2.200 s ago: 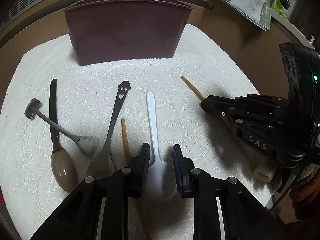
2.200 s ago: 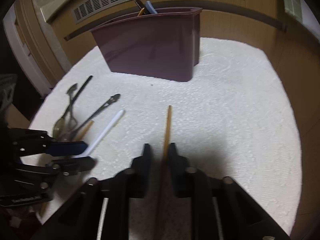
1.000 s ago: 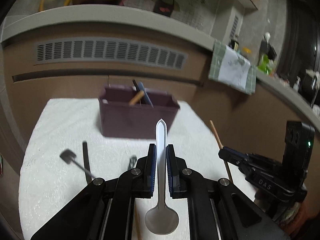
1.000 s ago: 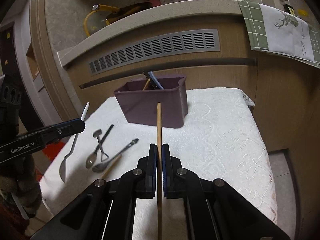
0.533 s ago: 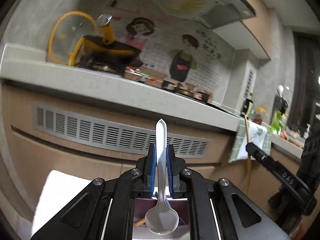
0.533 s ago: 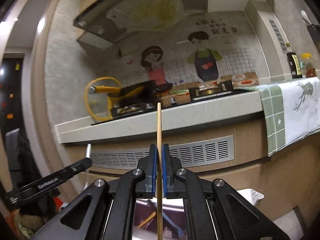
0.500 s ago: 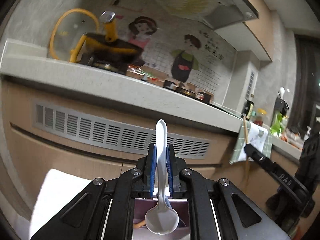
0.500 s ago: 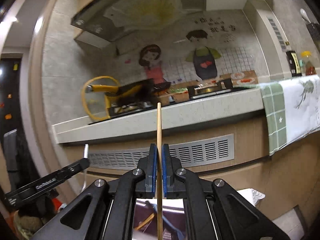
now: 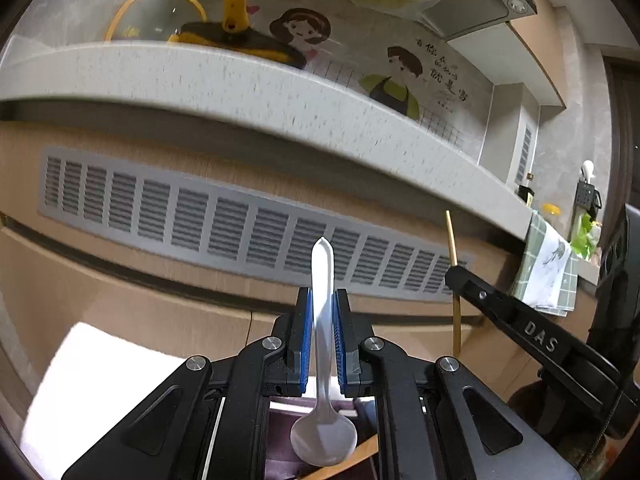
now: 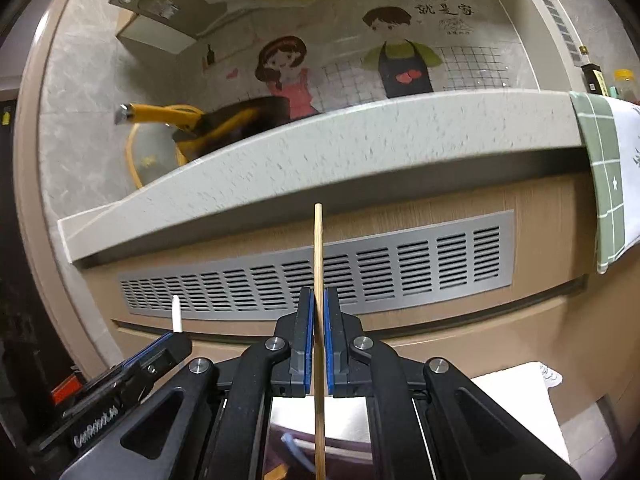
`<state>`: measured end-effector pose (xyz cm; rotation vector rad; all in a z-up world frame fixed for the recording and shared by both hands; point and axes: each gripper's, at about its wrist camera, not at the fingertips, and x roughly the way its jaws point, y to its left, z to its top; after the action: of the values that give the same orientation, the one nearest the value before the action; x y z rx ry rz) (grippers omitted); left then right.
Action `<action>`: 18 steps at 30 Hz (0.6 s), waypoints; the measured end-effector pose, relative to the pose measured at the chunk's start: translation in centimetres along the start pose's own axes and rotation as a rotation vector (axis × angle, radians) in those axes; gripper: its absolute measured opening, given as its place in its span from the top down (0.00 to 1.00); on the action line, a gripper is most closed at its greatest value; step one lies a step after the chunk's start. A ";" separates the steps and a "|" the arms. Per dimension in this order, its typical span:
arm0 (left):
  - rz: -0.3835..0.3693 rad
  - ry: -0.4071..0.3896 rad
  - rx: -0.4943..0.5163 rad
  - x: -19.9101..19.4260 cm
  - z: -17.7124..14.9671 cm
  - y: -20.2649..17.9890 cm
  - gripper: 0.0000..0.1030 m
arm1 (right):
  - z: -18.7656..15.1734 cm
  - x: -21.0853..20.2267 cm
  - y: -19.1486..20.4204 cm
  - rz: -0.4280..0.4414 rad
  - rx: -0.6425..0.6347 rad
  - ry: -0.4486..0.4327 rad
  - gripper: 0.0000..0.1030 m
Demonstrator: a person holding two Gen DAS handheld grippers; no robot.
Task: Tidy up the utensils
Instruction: 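Lift both utensils over the purple caddy and open both grippers to drop them in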
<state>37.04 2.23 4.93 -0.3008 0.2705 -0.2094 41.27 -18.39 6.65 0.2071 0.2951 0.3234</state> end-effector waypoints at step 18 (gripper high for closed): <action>0.000 0.164 0.028 -4.2 -4.6 0.2 0.65 | -6.6 -3.9 -0.8 -0.059 -0.064 0.212 0.94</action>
<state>31.76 2.22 1.56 -0.2565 0.4294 -0.2381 35.84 -19.47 1.29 0.1010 0.4991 0.2967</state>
